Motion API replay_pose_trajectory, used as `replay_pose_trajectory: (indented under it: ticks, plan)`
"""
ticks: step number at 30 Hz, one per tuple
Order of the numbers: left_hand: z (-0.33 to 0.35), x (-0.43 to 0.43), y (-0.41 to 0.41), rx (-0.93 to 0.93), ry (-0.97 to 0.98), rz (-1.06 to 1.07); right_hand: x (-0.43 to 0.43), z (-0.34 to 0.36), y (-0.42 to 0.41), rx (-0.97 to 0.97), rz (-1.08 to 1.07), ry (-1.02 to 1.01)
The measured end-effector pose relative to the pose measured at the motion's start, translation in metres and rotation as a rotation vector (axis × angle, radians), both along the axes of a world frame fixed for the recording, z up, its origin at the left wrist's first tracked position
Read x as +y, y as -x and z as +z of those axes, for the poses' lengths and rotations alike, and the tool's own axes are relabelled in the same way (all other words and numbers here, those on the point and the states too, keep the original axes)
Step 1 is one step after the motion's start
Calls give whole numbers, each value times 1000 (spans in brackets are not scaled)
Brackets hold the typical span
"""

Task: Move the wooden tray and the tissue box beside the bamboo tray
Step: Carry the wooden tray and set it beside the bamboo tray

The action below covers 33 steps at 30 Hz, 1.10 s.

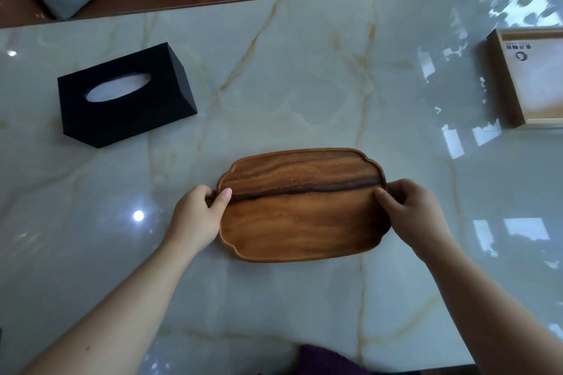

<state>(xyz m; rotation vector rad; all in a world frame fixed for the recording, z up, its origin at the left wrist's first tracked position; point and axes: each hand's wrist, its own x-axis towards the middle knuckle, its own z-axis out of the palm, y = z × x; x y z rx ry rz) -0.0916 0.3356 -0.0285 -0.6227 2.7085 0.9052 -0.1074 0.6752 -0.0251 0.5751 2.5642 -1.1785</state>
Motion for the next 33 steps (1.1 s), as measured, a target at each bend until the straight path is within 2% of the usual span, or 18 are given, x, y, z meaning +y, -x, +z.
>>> replay_pose_trajectory:
  ticks: [3,7,16,21,33]
  plan:
    - [-1,7,-10,59,-98,35,3,10,-8,28,-88,47]
    - [7,19,-18,133,-179,40,6,23,-25,58,-127,12]
    - [33,57,-6,238,-149,-69,42,28,-44,118,-123,-72]
    - [31,110,0,229,-115,-60,93,21,-31,156,-123,-35]
    - [33,282,24,190,-135,-128,262,22,-6,159,-148,-157]
